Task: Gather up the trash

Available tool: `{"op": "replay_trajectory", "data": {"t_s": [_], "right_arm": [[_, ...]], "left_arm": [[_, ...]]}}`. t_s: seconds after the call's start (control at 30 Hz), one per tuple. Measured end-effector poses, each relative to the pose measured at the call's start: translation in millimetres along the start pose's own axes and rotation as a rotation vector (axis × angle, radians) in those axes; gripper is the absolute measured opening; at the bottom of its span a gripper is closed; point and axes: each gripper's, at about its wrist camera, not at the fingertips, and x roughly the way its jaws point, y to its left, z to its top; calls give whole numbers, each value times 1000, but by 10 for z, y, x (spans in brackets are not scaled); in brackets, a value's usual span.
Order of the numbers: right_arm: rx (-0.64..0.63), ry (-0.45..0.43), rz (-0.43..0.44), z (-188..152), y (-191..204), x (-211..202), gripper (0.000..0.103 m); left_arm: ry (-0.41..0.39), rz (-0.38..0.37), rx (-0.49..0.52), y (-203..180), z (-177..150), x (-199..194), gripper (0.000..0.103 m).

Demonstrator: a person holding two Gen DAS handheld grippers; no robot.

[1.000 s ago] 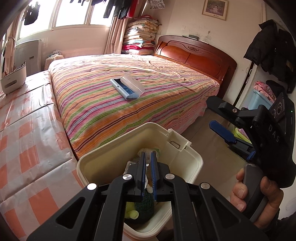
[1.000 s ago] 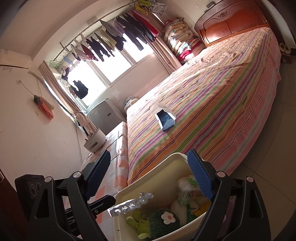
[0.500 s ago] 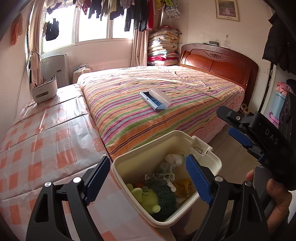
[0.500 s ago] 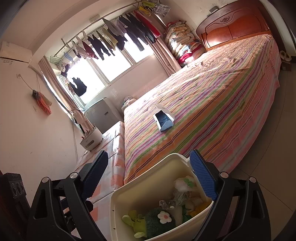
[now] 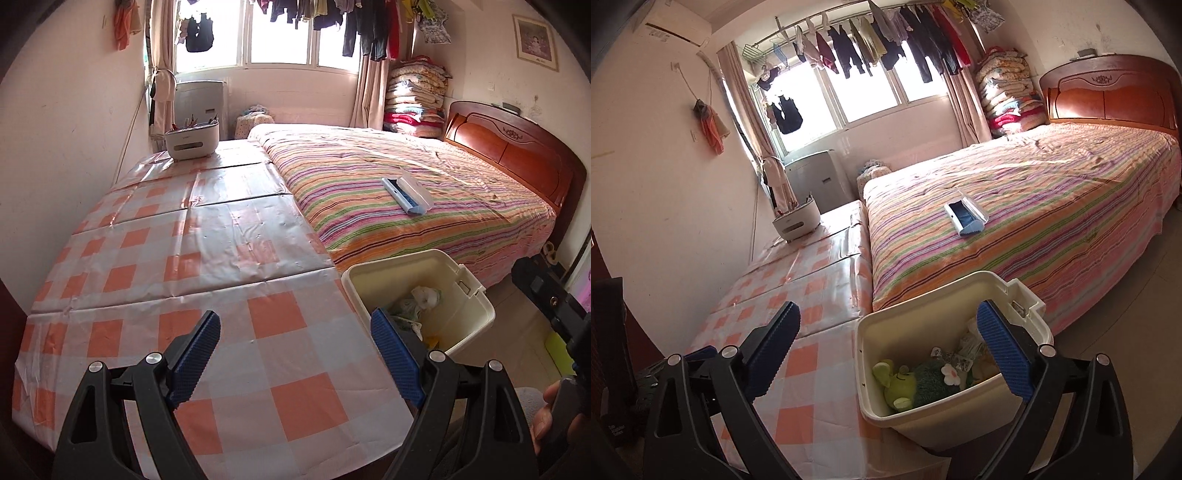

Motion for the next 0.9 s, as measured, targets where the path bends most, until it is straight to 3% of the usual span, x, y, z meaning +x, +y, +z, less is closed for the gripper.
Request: {"op": "replay_trajectory", "data": {"t_s": [0.27,0.4,0.9], "right_arm": [[-105,21,-39,-196,362,-346,95],[-143,22,-40,-224,473,-440,95],[-139,37,-37,-151,430,-393,95]], "left_arm": [[-24,78,5,187,-226,-431,81],[-30,80,-11,245,-269,-573,81],[-45,94,28,141,-213,-680,81]]}}
